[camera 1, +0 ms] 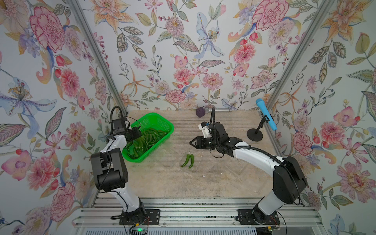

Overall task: Take small green peppers out of containers
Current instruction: Place the green pepper in the basket.

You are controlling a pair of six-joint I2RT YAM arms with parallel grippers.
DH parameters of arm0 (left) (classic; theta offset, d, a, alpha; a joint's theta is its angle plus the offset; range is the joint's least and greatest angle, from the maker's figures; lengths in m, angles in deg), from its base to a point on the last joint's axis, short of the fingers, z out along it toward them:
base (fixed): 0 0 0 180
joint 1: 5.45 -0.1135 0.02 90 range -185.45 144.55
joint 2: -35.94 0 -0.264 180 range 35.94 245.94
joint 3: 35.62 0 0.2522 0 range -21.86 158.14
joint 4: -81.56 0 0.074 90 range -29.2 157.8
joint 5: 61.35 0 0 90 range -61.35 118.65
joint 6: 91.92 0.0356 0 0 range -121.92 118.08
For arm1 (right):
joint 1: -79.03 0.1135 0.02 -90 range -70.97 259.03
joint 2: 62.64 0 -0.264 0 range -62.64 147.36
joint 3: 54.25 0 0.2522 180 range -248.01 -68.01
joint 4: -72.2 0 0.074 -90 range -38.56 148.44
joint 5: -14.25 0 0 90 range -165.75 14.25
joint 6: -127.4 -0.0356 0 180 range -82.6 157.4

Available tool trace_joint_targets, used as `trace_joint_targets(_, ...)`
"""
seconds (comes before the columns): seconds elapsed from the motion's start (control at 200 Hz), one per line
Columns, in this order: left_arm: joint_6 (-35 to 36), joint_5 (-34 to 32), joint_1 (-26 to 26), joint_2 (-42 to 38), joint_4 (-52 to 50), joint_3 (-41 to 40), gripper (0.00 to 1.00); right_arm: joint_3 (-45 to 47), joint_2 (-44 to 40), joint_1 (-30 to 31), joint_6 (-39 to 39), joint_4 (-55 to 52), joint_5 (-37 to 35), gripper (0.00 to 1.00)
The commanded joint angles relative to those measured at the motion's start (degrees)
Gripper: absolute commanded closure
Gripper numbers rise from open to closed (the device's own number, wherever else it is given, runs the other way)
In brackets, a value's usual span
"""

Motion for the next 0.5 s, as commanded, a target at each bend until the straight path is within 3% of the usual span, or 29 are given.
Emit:
trace_joint_targets(0.0, 0.29, 4.64, -0.75, 0.05, 4.69, -1.05, 0.48, -0.19, -0.47, 0.11, 0.76, 1.23, 0.84, 0.48)
trace_joint_targets(0.14, 0.06, 6.44, -0.68, -3.38, 7.22, -3.25, 0.49, 0.91, -2.22, -0.11, 1.65, 1.23, -0.21, 0.47)
trace_joint_targets(0.31, 1.45, 7.9, 0.9, -13.33, 9.0, -8.8, 0.48, 0.51, -3.41, -0.25, 3.2, -0.75, -1.4, 0.47)
trace_joint_targets(0.495, 4.64, 5.64, 10.22, -25.54, 7.2, -14.6, 0.42, 1.66, -5.84, -0.41, 5.42, -4.35, -7.21, 0.47)
